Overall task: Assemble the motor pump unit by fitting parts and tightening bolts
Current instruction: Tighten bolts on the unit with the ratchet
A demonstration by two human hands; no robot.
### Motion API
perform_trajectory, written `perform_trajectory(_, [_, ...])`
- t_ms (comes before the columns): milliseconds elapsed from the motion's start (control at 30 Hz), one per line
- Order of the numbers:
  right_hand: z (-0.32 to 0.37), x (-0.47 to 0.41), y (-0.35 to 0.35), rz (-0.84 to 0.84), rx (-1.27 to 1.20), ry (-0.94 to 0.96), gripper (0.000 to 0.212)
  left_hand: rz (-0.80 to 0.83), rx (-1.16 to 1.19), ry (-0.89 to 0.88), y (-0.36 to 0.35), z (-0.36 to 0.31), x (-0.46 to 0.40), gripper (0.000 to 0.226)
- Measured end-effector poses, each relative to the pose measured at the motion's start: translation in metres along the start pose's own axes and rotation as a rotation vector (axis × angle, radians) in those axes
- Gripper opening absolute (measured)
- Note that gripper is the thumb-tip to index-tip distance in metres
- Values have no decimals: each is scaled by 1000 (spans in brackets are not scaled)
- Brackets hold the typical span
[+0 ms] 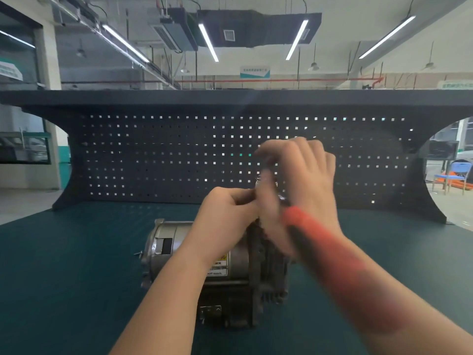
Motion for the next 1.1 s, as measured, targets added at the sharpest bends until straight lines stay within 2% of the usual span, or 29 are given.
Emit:
perform_trajectory(67, [-31,1,10,-33,-127,-79,21,25,115,12,1,0,1,14])
perform_trajectory(133, [-62,5,17,-15,-245,-244,16,28,117,4,2,0,1,14])
perform_trajectory(200, [-81,9,13,41,-329,-487,22,9,100,5,3,-1,1,17])
perform_trajectory(267, [-82,11,6,3,-407,-613,22,-11,92,14,1,0,1,16])
perform_trajectory(333, [-65,8,4,-68,-371,-551,19,-21,141,15,0,-1,1,12])
perform_trajectory(433, [-36,1,4,-52,-276,-391,33,-28,180,-32,0,-4,2,9])
perform_trajectory(600, [-29,-3,8,-29,-211,-320,32,-52,202,-31,2,-5,1,7])
perform_trajectory(733, [-25,7,4,-140,-338,-364,33,-25,178,-60,1,-10,3,9])
perform_trajectory(833, [-23,10,6,-154,-277,-282,25,-6,173,-40,1,-8,5,21])
perform_trajectory(900, [-29,8,9,-102,-224,-288,17,-35,-63,-3,-2,-5,5,33])
perform_trajectory(967, [-36,6,10,-94,-307,-352,34,-13,-492,30,-10,-3,5,54])
perform_trajectory(1000, [-40,7,10,-107,-386,-422,43,-5,-632,27,-13,-3,6,63])
perform_trajectory(1100, [-49,14,4,-176,-593,-644,47,-10,-824,-12,-17,-2,4,89])
Point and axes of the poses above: each hand's wrist, its own x-axis away from the middle knuckle, its own y-axis out of the back of the hand, z = x × y, the point moved 5 cm from there along -x, towards the middle knuckle, and after that the axes turned 7 degrees about -x, right-handed, at the moved point
